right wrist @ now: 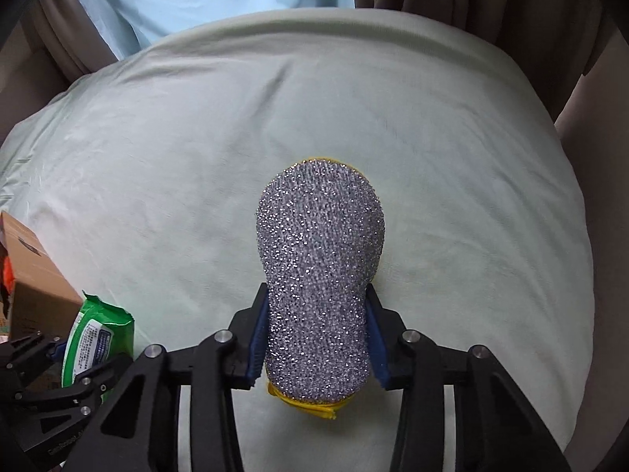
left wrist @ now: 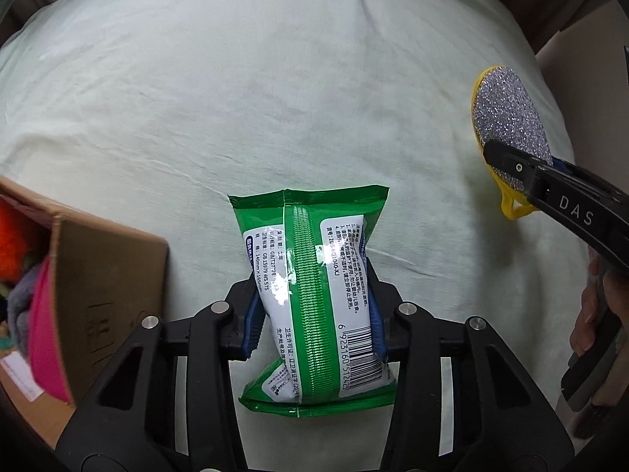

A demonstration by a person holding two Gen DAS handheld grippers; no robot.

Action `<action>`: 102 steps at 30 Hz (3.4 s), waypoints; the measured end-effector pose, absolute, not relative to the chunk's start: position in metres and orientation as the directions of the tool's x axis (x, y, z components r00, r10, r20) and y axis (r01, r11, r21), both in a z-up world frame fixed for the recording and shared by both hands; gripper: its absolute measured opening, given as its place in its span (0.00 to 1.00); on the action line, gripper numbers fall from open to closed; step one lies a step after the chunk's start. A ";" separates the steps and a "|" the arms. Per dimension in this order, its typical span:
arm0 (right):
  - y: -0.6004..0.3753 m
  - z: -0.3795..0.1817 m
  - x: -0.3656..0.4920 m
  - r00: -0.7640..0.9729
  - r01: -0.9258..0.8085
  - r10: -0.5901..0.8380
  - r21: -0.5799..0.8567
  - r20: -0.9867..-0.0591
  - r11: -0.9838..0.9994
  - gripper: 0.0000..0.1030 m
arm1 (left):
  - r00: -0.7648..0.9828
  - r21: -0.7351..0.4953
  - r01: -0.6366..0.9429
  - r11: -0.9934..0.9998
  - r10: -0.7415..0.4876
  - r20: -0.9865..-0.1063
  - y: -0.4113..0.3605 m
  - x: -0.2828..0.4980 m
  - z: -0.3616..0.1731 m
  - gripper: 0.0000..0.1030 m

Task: Organize soft objects
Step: 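Lift the wipes pack and sponge and carry both over the box, then open the left tool dropping the wipes while the right tool releases the sponge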

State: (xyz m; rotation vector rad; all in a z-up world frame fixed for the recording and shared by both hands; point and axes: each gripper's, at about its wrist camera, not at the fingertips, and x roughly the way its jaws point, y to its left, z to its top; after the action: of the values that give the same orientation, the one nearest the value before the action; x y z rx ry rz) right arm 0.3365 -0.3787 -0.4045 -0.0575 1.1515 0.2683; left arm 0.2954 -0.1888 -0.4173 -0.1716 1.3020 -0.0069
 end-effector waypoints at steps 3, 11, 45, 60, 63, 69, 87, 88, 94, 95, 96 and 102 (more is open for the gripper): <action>-0.380 -0.381 0.319 0.403 -0.230 0.184 0.095 -0.897 0.968 0.38 | 0.300 -0.137 -0.083 0.987 -0.106 -0.948 -0.188 0.290 -0.394 0.38; -0.379 -0.300 0.269 0.469 -0.219 0.185 0.089 -0.863 0.972 0.38 | 0.399 -0.162 -0.040 0.986 -0.133 -0.907 -0.181 0.259 -0.315 0.38; -0.134 -0.184 0.161 0.397 -0.092 0.329 0.319 -0.857 0.943 0.38 | 0.410 -0.109 -0.009 0.994 -0.096 -0.907 0.102 0.163 -0.205 0.38; -0.042 -0.277 0.189 0.243 0.117 0.359 0.395 -0.901 0.911 0.38 | 0.250 -0.175 0.054 0.983 -0.183 -0.951 0.174 0.213 -0.302 0.38; -0.035 -0.291 0.194 0.215 0.153 0.364 0.399 -0.906 0.904 0.38 | 0.239 -0.184 0.077 0.980 -0.197 -0.951 0.172 0.218 -0.311 0.38; -0.032 -0.308 0.208 0.194 0.218 0.360 0.398 -0.913 0.891 0.41 | 0.215 -0.188 0.106 0.976 -0.208 -0.954 0.164 0.226 -0.327 0.38; -0.045 -0.337 0.223 0.140 0.258 0.255 0.284 -0.957 0.924 0.96 | 0.190 -0.112 0.239 0.964 -0.160 -0.969 0.136 0.220 -0.349 1.00; -0.046 -0.336 0.222 0.142 0.254 0.256 0.285 -0.956 0.924 0.96 | 0.193 -0.112 0.236 0.965 -0.159 -0.968 0.136 0.219 -0.348 1.00; -0.055 -0.328 0.213 0.161 0.231 0.266 0.298 -0.951 0.926 0.96 | 0.215 -0.101 0.220 0.970 -0.149 -0.965 0.131 0.209 -0.341 1.00; -0.056 -0.327 0.213 0.161 0.222 0.273 0.305 -0.948 0.926 0.96 | 0.219 -0.096 0.217 0.971 -0.144 -0.965 0.129 0.208 -0.338 1.00; -0.058 -0.326 0.211 0.160 0.214 0.287 0.317 -0.944 0.924 0.96 | 0.222 -0.095 0.214 0.972 -0.143 -0.965 0.127 0.207 -0.336 1.00; -0.078 -0.292 0.200 0.216 0.178 0.300 0.339 -0.929 0.924 0.96 | 0.268 -0.084 0.193 0.978 -0.135 -0.954 0.123 0.199 -0.300 1.00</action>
State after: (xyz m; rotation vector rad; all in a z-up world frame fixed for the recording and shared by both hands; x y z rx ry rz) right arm 0.1996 -0.0776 -0.2919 0.4167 1.3624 0.0875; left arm 0.1986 0.1234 -0.3005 0.0524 1.2810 -0.2209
